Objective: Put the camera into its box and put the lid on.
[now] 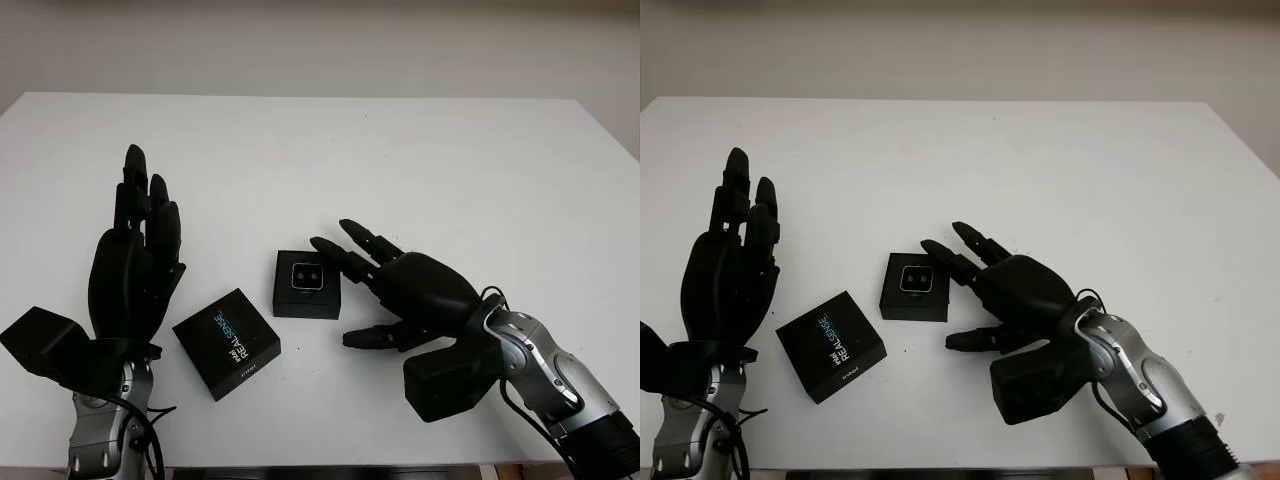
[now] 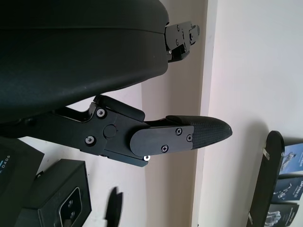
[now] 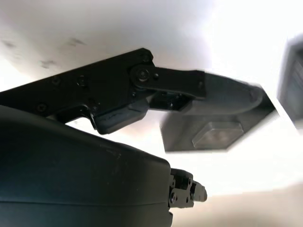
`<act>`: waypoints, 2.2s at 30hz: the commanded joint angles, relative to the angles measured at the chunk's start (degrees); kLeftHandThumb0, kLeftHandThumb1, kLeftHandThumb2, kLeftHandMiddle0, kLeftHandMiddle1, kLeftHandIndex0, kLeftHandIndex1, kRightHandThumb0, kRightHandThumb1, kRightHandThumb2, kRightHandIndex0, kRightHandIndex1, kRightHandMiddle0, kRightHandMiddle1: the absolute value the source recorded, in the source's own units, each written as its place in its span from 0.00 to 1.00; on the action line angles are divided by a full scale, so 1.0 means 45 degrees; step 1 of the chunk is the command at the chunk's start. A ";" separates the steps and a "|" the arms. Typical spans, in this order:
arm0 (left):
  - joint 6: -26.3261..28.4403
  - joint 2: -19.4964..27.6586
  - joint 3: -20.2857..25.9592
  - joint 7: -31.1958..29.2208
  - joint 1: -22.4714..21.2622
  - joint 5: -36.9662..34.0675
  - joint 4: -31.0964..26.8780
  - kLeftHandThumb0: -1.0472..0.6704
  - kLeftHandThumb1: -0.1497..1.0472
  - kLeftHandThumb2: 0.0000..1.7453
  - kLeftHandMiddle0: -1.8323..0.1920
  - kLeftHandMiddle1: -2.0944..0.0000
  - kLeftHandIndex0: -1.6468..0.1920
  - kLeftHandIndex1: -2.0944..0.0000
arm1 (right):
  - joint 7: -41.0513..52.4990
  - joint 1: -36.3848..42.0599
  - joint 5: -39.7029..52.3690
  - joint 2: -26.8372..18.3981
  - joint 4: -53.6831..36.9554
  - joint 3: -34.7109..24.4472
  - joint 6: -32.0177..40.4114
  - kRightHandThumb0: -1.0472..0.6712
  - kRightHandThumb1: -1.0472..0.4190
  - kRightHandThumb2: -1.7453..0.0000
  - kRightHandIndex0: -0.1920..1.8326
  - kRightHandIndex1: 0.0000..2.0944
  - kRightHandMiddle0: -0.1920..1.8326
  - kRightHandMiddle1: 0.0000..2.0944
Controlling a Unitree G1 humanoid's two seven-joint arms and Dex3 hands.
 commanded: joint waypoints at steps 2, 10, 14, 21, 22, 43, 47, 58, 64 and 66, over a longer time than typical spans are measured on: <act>0.0063 0.0028 0.0095 0.0136 0.0044 -0.0045 -0.0439 0.19 1.00 0.25 0.97 0.97 0.98 0.97 | -0.0316 0.0132 0.1804 0.0922 0.0234 -0.0798 -0.0111 0.18 0.00 0.69 0.04 0.03 0.07 0.03; 0.0712 0.0772 0.0157 0.1160 0.0577 0.2066 -0.1908 0.25 1.00 0.18 0.85 0.95 0.87 0.94 | -0.0291 -0.0800 0.4262 0.2053 0.0264 -0.2292 0.1912 0.22 0.00 0.69 0.08 0.04 0.10 0.04; 0.1025 0.1437 0.0032 0.1489 0.1098 0.4109 -0.2893 0.26 1.00 0.11 0.70 0.95 0.76 0.92 | -0.0197 -0.1550 0.5401 0.2499 0.0550 -0.2962 0.2869 0.22 0.00 0.68 0.11 0.05 0.11 0.04; 0.2294 0.3435 -0.0008 -0.0595 0.2592 0.5334 -0.4821 0.17 0.98 0.04 0.78 0.99 0.82 0.97 | -0.0100 -0.1898 0.6125 0.2847 0.0717 -0.3358 0.3557 0.25 0.00 0.69 0.10 0.04 0.10 0.03; 0.2477 0.3701 -0.0002 -0.0888 0.2796 0.5511 -0.5103 0.15 0.98 0.04 0.80 0.99 0.84 0.98 | -0.0107 -0.1902 0.6125 0.2852 0.0748 -0.3372 0.3540 0.25 0.00 0.69 0.10 0.04 0.10 0.03; 0.1509 0.5904 -0.1540 -0.2866 0.3779 0.9283 -0.5649 0.08 0.92 0.03 0.97 0.98 1.00 0.99 | -0.0479 -0.1742 0.6478 0.3381 0.0463 -0.3662 0.4411 0.25 0.00 0.66 0.09 0.03 0.10 0.03; 0.1347 0.5748 -0.2119 -0.2297 0.3677 1.0797 -0.5463 0.09 0.92 0.03 0.98 0.98 1.00 1.00 | -0.0465 -0.1680 0.6504 0.3410 0.0431 -0.3680 0.4331 0.25 0.00 0.66 0.09 0.03 0.10 0.03; 0.1765 0.5366 -0.3099 -0.2229 0.3492 1.3117 -0.5273 0.10 0.94 0.03 0.99 0.98 1.00 1.00 | -0.0513 -0.1641 0.6481 0.3459 0.0567 -0.3658 0.4120 0.25 0.00 0.66 0.09 0.03 0.10 0.03; 0.1852 0.5314 -0.3426 -0.2291 0.3437 1.3731 -0.5117 0.11 0.92 0.03 0.98 0.97 1.00 1.00 | -0.0564 -0.1650 0.6505 0.3491 0.0544 -0.3691 0.4126 0.25 0.00 0.66 0.09 0.03 0.10 0.03; 0.1827 0.5327 -0.3472 -0.2301 0.3423 1.3797 -0.5065 0.11 0.92 0.03 0.97 0.97 1.00 1.00 | -0.0575 -0.1642 0.6500 0.3497 0.0540 -0.3687 0.4098 0.26 0.00 0.66 0.09 0.03 0.10 0.03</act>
